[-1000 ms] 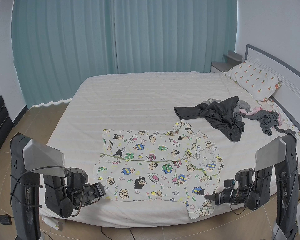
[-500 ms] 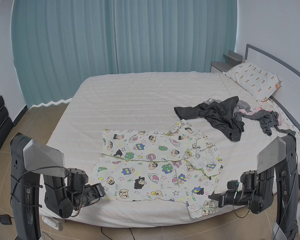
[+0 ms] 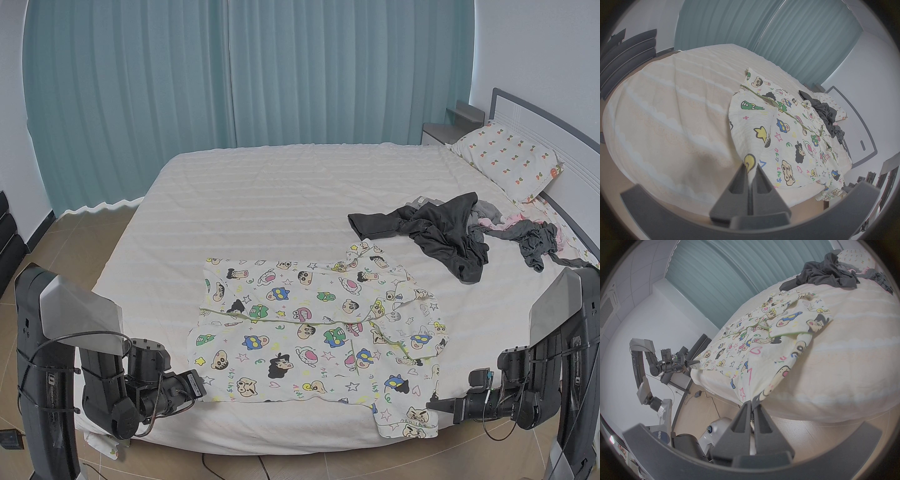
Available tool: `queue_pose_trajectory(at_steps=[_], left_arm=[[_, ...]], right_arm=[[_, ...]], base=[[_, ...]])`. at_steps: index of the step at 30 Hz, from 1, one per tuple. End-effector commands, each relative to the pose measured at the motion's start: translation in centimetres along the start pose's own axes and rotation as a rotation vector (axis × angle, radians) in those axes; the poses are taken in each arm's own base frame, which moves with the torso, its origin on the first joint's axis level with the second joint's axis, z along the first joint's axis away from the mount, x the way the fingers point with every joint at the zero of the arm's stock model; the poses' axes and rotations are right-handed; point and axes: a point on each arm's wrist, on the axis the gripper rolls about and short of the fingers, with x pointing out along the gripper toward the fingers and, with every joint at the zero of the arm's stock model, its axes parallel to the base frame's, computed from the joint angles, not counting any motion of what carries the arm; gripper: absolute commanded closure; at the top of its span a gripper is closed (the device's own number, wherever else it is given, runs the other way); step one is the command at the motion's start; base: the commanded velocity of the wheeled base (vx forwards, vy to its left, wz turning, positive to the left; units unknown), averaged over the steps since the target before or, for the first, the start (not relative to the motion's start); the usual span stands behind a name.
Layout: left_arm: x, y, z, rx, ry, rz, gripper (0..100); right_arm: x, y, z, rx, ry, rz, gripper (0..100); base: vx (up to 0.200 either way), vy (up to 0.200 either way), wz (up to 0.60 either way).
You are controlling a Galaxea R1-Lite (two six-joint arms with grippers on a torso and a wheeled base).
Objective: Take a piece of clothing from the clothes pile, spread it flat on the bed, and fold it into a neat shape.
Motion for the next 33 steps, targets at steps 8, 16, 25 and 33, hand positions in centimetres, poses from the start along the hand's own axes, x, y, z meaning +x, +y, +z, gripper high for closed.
queue_pose_trajectory(at_steps=[8, 16, 25, 33], left_arm=[[0.0, 0.4, 0.6, -0.002, -0.015, -0.003, 100], [0.3, 0.3, 0.9, -0.001, -0.028, -0.011, 100], [1.0, -0.5, 2.2, -0.013, -0.086, -0.045, 100], [1.4, -1.6, 4.0, -0.015, -0.135, -0.049, 100]], right_arm=[[0.1, -0.3, 0.7, -0.024, -0.035, 0.0, 100], [0.7, -0.3, 1.2, -0.04, -0.047, 0.009, 100], [0.4, -0.4, 2.5, -0.039, -0.1, 0.009, 100], [0.1, -0.5, 5.2, -0.008, -0.201, 0.013, 100]], base=[[0.0, 0.0, 0.0], [0.0, 0.0, 0.0], [0.0, 0.0, 0.0], [0.0, 0.0, 0.0]])
